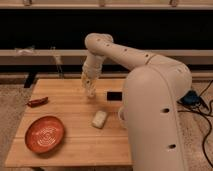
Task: Stand the bottle upright
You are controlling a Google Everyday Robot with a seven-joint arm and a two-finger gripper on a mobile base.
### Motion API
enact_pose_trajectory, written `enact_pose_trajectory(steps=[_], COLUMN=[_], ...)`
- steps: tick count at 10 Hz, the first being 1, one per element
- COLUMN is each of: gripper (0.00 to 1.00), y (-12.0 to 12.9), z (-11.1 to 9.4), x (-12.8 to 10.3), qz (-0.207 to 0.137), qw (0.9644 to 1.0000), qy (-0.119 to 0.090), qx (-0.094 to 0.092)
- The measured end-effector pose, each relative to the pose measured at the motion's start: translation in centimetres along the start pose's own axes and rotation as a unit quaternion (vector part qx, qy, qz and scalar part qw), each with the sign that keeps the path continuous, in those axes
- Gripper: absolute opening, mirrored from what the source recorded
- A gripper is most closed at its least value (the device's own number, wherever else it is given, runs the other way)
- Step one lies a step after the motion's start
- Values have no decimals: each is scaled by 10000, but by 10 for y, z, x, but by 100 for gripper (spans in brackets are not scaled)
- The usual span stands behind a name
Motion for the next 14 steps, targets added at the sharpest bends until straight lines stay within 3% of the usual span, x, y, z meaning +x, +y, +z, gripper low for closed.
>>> enact_pose_trajectory(steps=[3, 6, 9, 11, 14], gripper=[0, 0, 0, 0, 0], y=[7, 16, 36, 49, 55], z=[-1, -6, -2, -3, -7], x=[0, 1, 1, 1, 3], qz=[-110, 242, 1159, 1468, 1602], qw=[9998, 9994, 9930, 9891, 9870], qy=[19, 144, 107, 9, -101], qx=[-182, -179, -191, -148, -70])
